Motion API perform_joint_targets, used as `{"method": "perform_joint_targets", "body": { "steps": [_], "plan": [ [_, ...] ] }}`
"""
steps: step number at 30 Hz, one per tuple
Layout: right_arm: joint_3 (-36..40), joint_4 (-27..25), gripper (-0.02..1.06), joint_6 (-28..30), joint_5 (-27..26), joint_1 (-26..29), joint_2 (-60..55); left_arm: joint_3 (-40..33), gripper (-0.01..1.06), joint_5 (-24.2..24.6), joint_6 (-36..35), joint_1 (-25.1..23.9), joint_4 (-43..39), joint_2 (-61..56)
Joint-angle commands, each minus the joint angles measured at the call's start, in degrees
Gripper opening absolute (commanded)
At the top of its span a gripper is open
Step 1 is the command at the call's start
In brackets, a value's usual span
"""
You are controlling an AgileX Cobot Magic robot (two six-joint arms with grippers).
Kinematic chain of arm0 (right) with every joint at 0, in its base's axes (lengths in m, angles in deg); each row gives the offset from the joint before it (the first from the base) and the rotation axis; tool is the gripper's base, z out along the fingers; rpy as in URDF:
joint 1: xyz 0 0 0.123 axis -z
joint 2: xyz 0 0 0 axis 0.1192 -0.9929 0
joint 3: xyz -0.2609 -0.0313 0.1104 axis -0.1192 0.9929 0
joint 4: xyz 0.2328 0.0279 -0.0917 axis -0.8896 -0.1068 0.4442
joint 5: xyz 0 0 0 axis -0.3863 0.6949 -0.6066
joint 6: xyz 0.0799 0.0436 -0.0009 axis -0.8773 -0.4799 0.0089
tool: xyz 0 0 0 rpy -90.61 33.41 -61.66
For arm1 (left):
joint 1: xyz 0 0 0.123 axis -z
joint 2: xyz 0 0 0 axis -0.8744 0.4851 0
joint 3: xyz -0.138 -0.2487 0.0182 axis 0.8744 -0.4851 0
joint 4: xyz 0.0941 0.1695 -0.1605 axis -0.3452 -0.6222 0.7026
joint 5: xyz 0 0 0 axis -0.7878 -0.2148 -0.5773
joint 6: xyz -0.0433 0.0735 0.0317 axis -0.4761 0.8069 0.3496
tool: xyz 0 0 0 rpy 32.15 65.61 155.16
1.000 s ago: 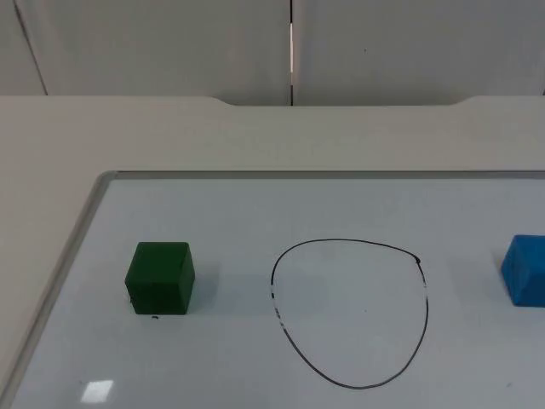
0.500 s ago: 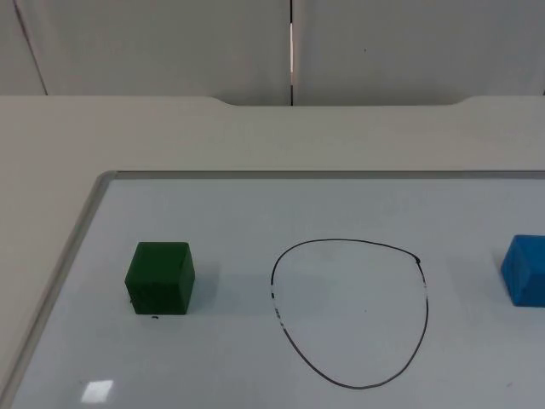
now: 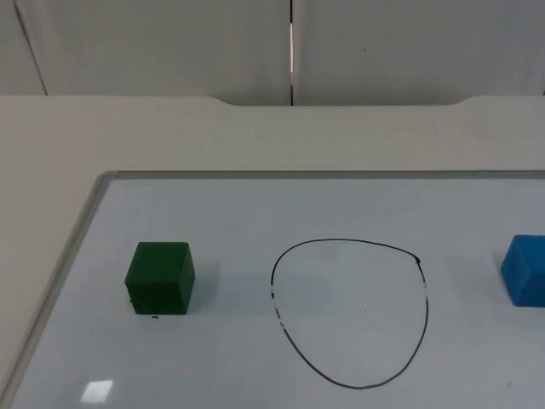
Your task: Push the two cubes into the marked area.
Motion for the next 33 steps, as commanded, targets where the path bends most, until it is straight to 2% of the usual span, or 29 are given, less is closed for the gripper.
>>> {"method": "perform_joint_targets", "body": {
  "steps": [1, 5, 11, 16, 21, 28, 32, 33],
  "plan": [
    [-2.84, -0.19, 1.02, 0.92, -1.32, 0.49, -3.76, -0.22, 1.05, -0.39, -0.26, -0.21, 0.65, -0.15],
    [-8.10, -0.82, 1.02, 1.06, -1.91, 0.49, -12.39, 0.06, 1.05, -0.88, -0.26, -0.21, 1.37, -0.15],
    [-11.66, -1.43, 1.02, 1.78, -1.91, 0.49, -19.40, 2.46, 1.05, -2.50, -0.26, -0.21, 4.33, 1.10],
    [-13.39, -1.43, 1.02, 2.41, -1.66, 0.25, -23.33, 4.88, 1.05, -3.13, -0.49, -0.21, 4.99, 11.60],
    [-13.39, -1.43, 1.02, 2.50, -2.88, 0.25, -23.33, 7.95, 1.05, -5.72, -0.49, -0.21, 6.83, 25.56],
    [-13.39, -1.28, 1.02, 2.54, -4.72, 0.25, -23.33, 12.42, 1.05, -6.02, -0.25, -0.21, 7.42, 39.64],
    [-13.39, -1.04, 1.02, 3.02, -6.38, 0.25, -23.33, 14.55, 0.99, -6.14, 1.08, -0.21, 7.52, 46.33],
    [-13.39, -1.04, 1.02, 3.02, -6.84, 0.25, -23.33, 15.24, 0.94, -6.92, 1.73, -0.21, 7.61, 48.45]
  ]
}}
